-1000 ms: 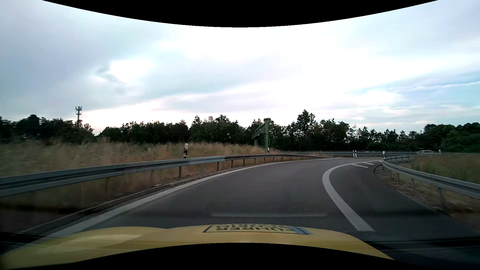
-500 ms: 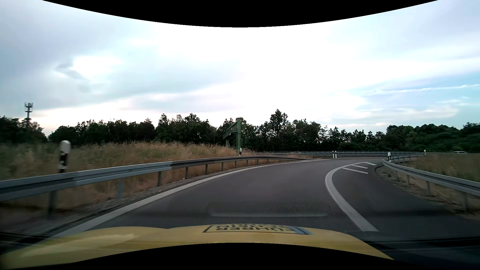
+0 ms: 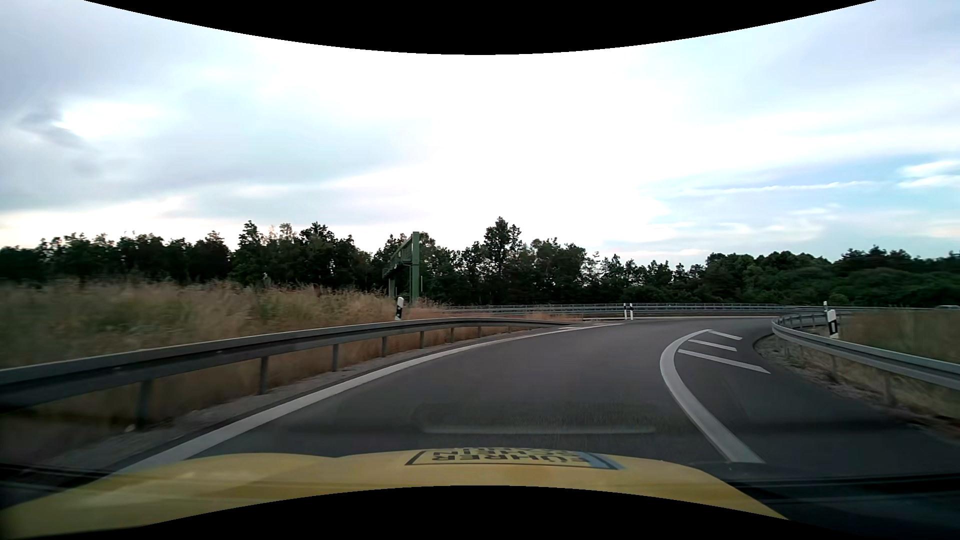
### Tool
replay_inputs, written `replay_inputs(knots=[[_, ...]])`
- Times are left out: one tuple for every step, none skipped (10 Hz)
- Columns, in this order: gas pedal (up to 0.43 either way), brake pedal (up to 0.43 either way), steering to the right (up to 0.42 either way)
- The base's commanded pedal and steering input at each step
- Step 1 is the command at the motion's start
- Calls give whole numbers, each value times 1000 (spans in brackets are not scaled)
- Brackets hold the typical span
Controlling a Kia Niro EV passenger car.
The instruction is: Follow the waypoints while adhering to traffic rules and regulations
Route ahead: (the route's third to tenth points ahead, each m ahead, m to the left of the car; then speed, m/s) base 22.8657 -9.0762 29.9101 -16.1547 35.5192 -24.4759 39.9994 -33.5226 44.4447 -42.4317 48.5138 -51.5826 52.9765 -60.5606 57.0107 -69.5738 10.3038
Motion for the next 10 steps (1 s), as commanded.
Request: replay_inputs(knots=[[67, 0, 137], [67, 0, 137], [67, 0, 137], [67, 0, 136], [67, 0, 136], [67, 0, 135], [67, 0, 135], [67, 0, 134], [67, 0, 134], [67, 0, 134]])
